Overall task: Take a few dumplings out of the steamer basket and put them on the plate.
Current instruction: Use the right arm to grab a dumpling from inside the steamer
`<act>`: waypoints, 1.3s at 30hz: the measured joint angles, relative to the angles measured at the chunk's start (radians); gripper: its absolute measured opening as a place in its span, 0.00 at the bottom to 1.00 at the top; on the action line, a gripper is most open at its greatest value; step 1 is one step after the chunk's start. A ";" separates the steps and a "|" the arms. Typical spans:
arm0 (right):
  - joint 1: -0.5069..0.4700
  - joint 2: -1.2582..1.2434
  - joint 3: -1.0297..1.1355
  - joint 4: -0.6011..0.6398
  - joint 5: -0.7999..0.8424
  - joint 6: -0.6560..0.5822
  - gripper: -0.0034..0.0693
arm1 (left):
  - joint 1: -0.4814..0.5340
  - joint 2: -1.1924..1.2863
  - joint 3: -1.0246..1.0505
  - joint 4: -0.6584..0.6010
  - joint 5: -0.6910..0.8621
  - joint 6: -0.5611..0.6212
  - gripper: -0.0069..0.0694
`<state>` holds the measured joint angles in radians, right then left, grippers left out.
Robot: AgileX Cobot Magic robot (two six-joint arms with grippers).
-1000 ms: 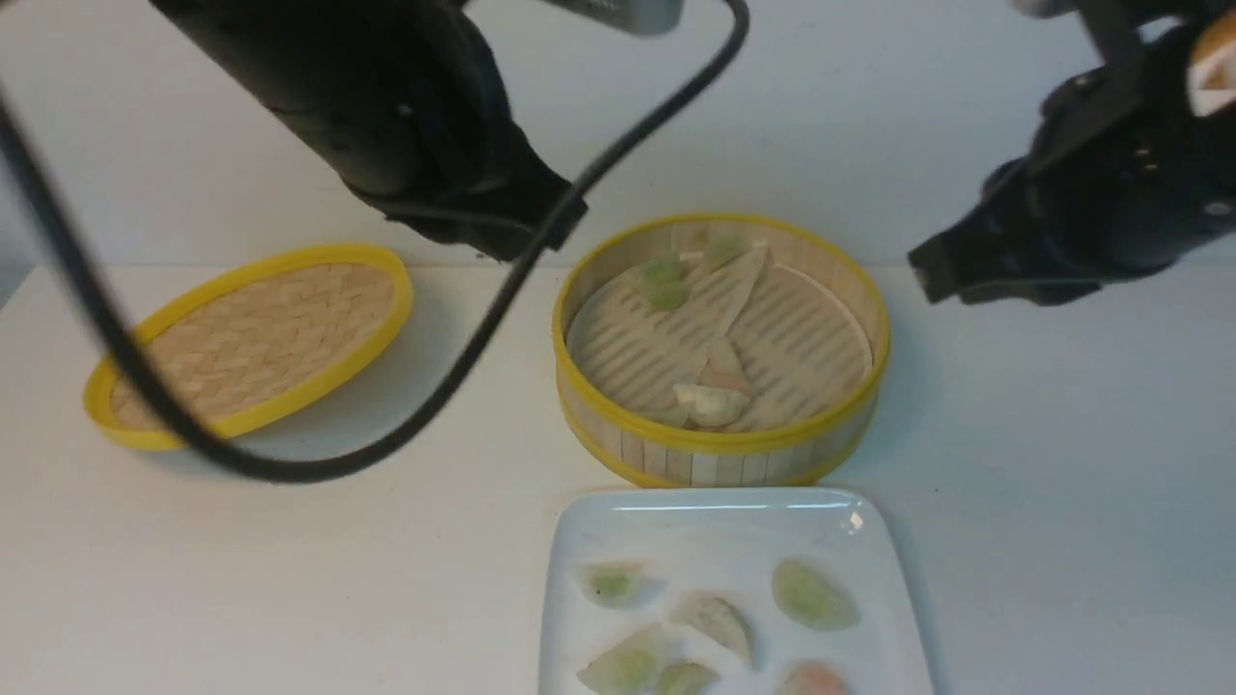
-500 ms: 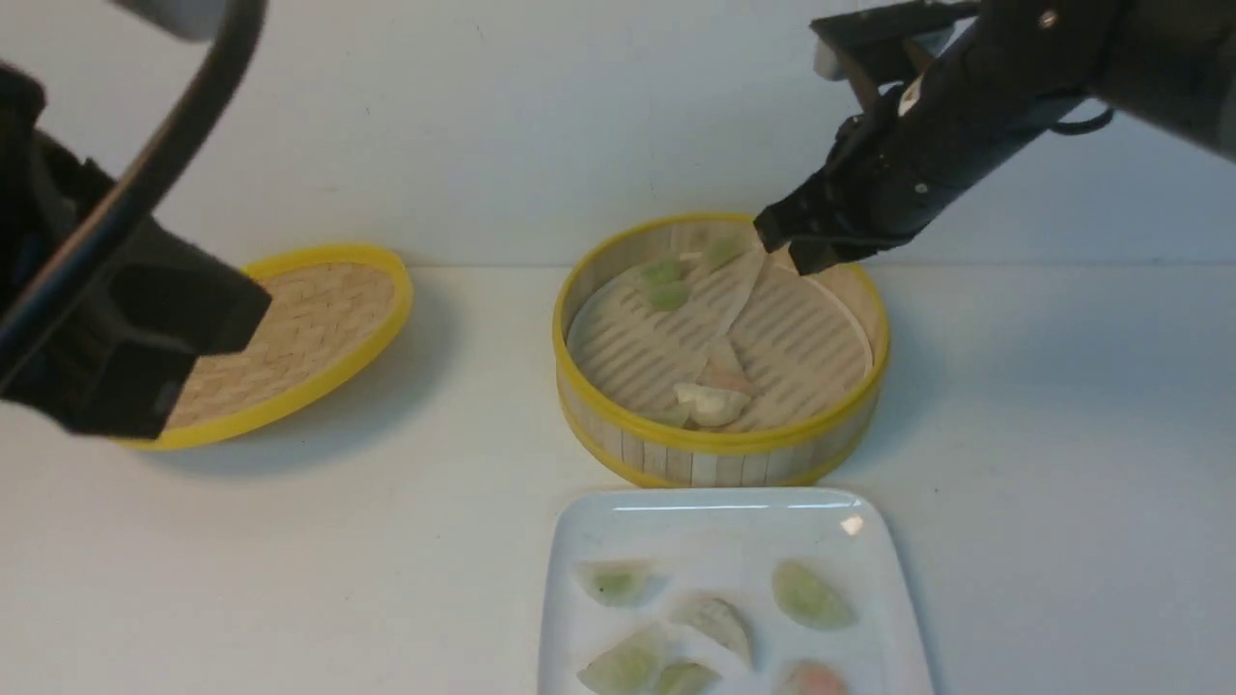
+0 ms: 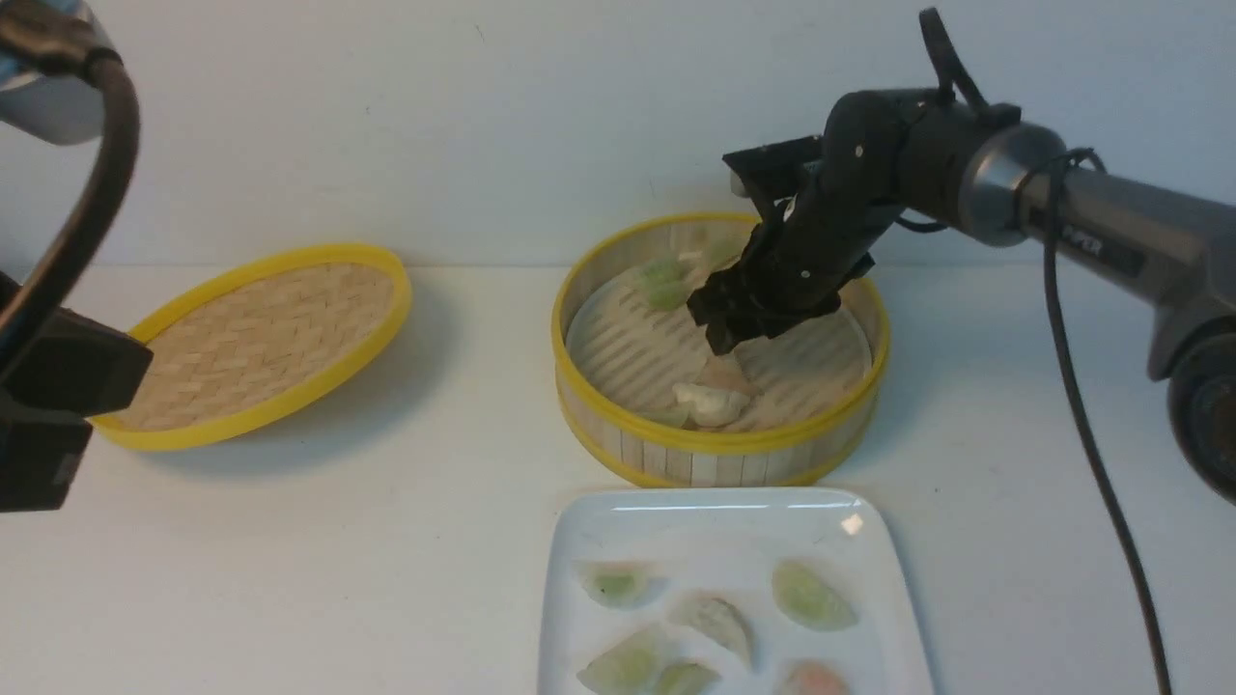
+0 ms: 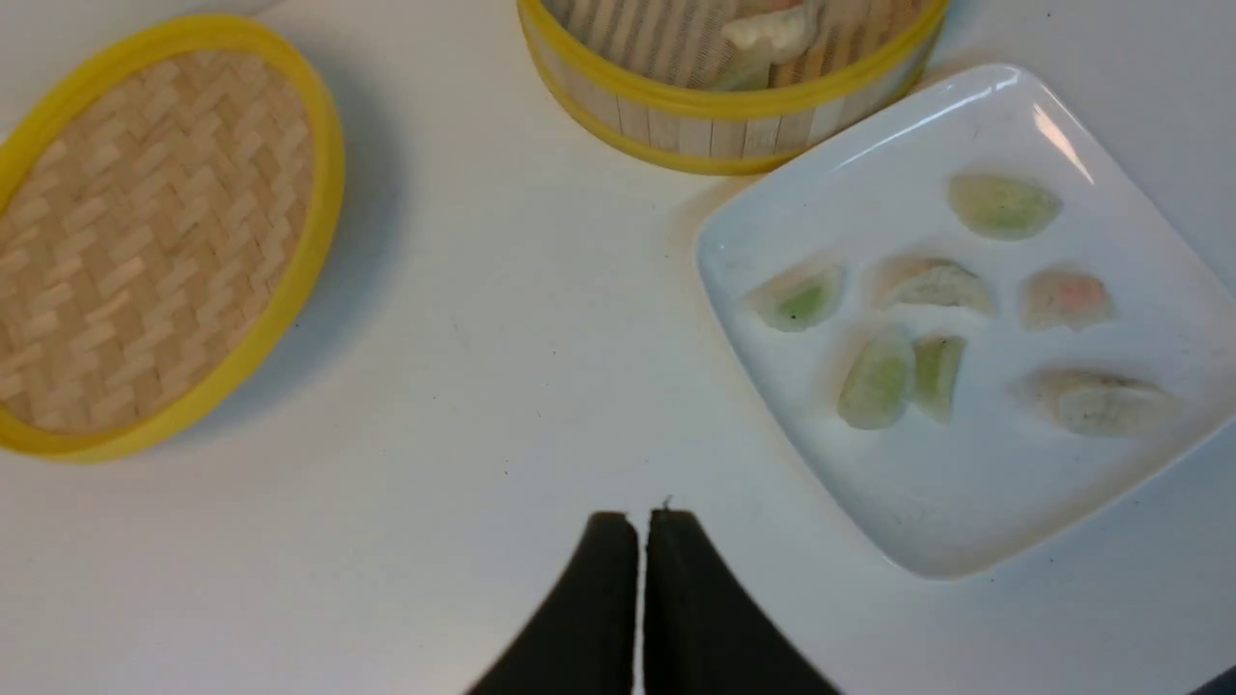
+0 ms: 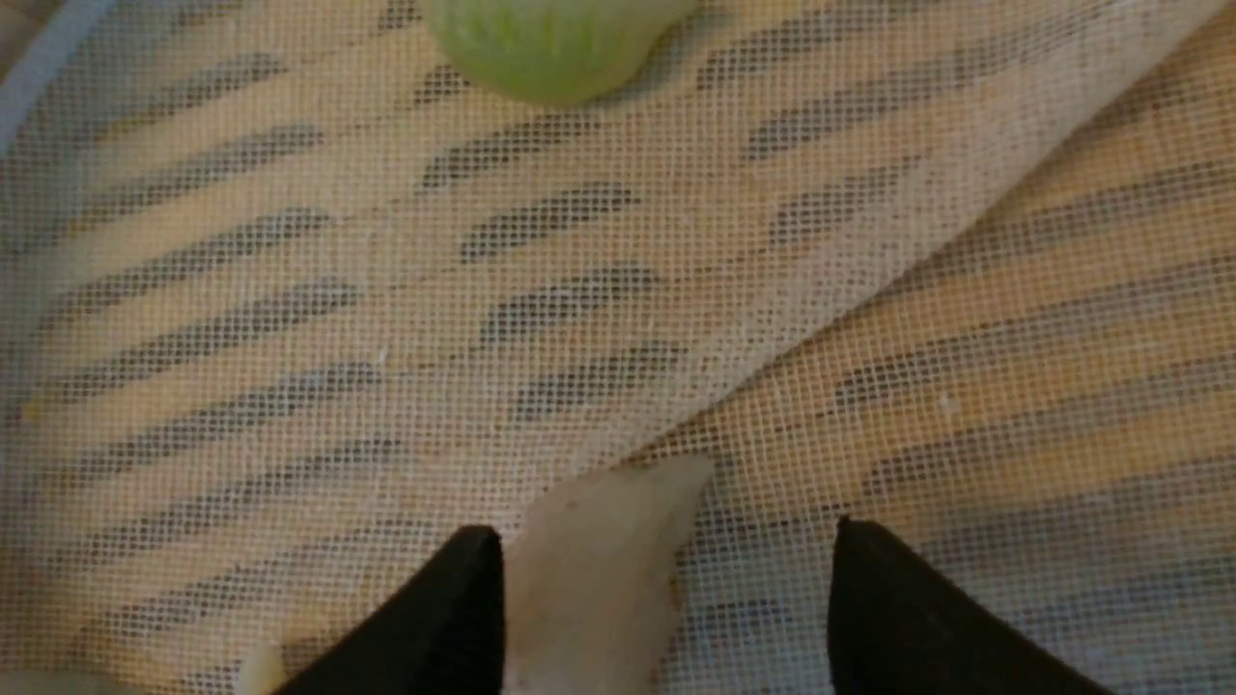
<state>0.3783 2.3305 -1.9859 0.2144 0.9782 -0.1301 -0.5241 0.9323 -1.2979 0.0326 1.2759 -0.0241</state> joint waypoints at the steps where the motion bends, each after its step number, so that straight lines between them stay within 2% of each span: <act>1: 0.000 0.005 -0.002 0.014 -0.006 -0.004 0.62 | 0.000 0.000 0.000 0.005 0.000 0.000 0.08; 4: 0.000 0.016 -0.005 0.045 -0.009 -0.012 0.59 | 0.000 0.000 0.001 0.021 0.000 0.000 0.08; 8: 0.000 0.018 -0.008 0.078 0.000 -0.020 0.39 | 0.000 0.000 0.001 0.025 0.000 0.000 0.08; 9: 0.000 0.018 -0.009 0.082 0.005 -0.024 0.36 | 0.000 0.000 0.001 0.025 0.000 0.000 0.08; 16: 0.000 0.018 -0.025 0.077 0.056 -0.040 0.36 | 0.001 0.000 0.001 0.026 0.000 -0.001 0.08; 23: 0.000 -0.013 -0.129 0.048 0.227 -0.046 0.36 | 0.001 0.000 0.001 0.026 0.000 -0.001 0.08; 31: -0.009 -0.257 -0.189 0.043 0.270 -0.028 0.35 | 0.001 -0.003 0.001 0.027 0.000 -0.001 0.08; 35: -0.009 -0.385 -0.120 0.066 0.270 -0.019 0.35 | 0.001 -0.003 0.001 0.027 0.000 0.000 0.08; 39: 0.011 -0.522 0.062 0.103 0.272 -0.040 0.35 | 0.001 -0.003 0.001 0.027 0.000 0.000 0.08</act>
<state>0.3894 1.8084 -1.9235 0.3173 1.2498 -0.1698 -0.5228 0.9292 -1.2968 0.0591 1.2759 -0.0243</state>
